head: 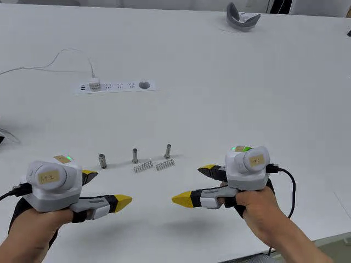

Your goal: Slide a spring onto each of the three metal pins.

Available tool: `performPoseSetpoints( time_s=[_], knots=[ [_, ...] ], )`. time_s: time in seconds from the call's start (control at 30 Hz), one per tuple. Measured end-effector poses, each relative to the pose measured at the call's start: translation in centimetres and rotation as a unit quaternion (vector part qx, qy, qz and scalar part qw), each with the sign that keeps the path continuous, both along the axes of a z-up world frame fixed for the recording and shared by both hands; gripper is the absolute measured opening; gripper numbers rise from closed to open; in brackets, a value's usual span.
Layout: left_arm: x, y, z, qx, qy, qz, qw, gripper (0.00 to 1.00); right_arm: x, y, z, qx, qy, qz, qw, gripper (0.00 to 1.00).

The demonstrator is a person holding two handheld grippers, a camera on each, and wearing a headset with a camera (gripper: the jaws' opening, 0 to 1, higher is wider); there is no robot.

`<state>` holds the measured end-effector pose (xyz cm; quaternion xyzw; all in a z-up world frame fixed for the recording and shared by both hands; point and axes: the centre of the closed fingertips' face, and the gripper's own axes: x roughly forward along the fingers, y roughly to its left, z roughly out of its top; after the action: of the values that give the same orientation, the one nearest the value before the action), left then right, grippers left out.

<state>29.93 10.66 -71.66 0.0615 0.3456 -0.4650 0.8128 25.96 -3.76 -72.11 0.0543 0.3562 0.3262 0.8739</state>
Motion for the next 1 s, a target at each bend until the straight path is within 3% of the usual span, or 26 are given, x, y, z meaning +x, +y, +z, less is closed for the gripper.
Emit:
performPoseSetpoints(
  time_s=[0.37, 0.53, 0.7, 1.0],
  knots=[
    [1.0, -1.3, -0.5, 0.009, -0.003, -0.026, 0.9996, 0.65, -1.1, 0.2, -0.2, 0.002, 0.004, -0.001, 1.0000, 0.79],
    [1.2, -2.3, -0.5, 0.012, -0.010, -0.039, 0.9991, 0.64, -1.3, 0.1, 0.0, 0.003, 0.003, -0.004, 1.0000, 0.79],
    [1.6, -2.9, -0.9, 0.031, -0.022, -0.058, 0.9976, 0.59, -1.4, -0.3, 0.2, 0.003, 0.003, -0.007, 1.0000, 0.79],
    [2.3, -4.1, -1.8, 0.040, -0.026, -0.073, 0.9962, 0.52, -2.0, -0.5, 0.2, 0.003, 0.005, -0.006, 1.0000, 0.79]
  ],
)
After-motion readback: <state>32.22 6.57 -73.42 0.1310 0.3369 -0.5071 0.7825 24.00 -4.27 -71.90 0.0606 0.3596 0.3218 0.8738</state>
